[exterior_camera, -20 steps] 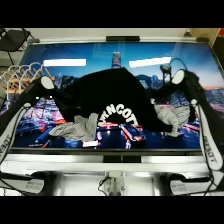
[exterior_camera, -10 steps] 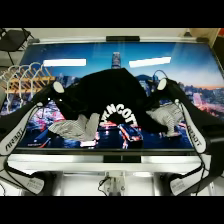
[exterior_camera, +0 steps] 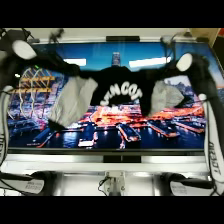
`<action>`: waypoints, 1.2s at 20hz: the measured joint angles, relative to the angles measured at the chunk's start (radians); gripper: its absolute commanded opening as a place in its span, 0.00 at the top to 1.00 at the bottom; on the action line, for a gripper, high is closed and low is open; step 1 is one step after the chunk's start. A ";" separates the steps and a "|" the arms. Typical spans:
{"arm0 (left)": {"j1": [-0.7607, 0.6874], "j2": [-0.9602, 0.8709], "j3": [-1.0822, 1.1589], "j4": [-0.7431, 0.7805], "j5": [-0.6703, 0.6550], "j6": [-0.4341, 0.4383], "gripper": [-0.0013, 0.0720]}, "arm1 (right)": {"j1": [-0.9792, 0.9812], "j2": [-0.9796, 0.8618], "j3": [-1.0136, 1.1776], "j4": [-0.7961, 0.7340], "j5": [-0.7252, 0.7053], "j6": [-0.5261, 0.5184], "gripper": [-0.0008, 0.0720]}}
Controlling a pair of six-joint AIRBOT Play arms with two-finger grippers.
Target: Fold the shirts.
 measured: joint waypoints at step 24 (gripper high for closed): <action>-0.007 0.577 -0.453 0.140 0.004 -0.071 0.91 | 0.035 -0.009 0.145 0.056 0.137 0.083 0.90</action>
